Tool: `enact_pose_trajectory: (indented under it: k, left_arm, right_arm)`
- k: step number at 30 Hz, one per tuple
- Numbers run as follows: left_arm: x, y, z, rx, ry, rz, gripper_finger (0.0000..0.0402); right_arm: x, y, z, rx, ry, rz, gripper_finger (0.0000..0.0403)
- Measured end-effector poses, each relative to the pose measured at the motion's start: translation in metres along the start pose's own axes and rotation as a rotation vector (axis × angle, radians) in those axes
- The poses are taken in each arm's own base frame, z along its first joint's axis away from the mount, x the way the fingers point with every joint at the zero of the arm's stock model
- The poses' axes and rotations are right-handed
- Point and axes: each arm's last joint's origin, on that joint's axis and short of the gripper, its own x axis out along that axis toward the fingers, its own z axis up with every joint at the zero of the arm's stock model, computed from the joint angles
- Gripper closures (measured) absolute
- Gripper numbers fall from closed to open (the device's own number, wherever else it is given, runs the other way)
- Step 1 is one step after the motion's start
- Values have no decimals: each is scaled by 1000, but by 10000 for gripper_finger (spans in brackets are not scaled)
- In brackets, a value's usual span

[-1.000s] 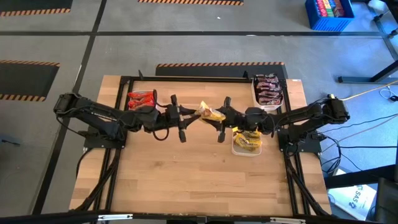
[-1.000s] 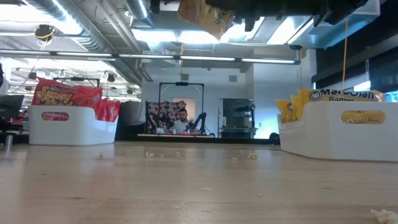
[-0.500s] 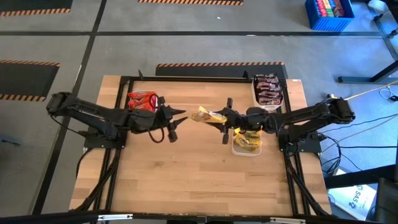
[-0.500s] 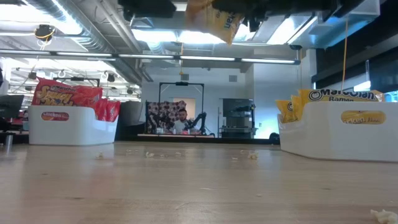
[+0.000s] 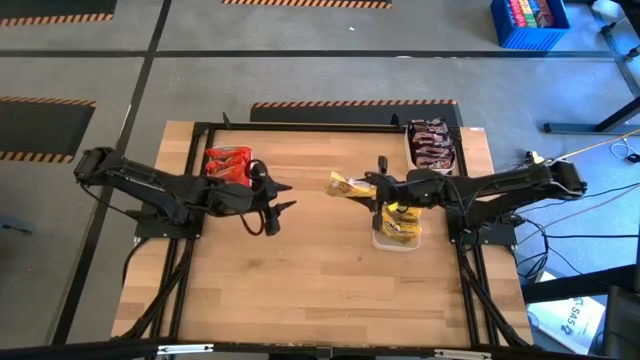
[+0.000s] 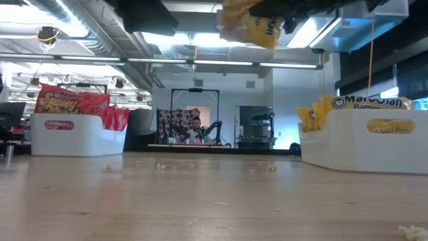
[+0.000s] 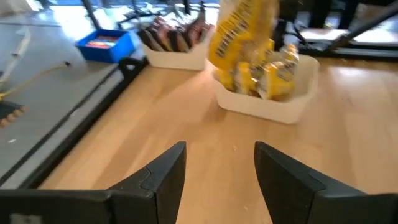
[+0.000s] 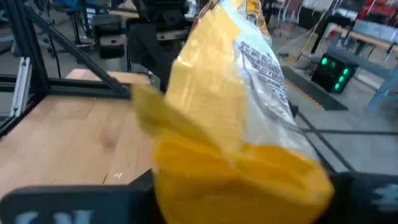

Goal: Sort Maruchan noodles
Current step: Put the yellow noodle into the bottom white bin

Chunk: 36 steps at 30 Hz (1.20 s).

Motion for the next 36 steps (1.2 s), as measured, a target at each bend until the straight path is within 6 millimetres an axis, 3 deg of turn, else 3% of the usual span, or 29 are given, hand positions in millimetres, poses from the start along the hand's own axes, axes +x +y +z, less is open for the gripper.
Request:
enact_pose_trajectory:
  k: [8,21,27,36]
  left_arm:
    - [-2,-5,-9,14,80,-39,220]
    - [5,-9,-17,16,137,-26,220]
    - [14,-14,-22,30,167,-22,220]
    - [26,-20,-34,62,233,-22,220]
  right_arm:
    - [-23,-5,5,31,125,11,291]
    - [-60,-16,50,85,502,52,291]
    - [-81,-16,67,239,621,207,287]
    - [-102,-12,55,509,939,325,286]
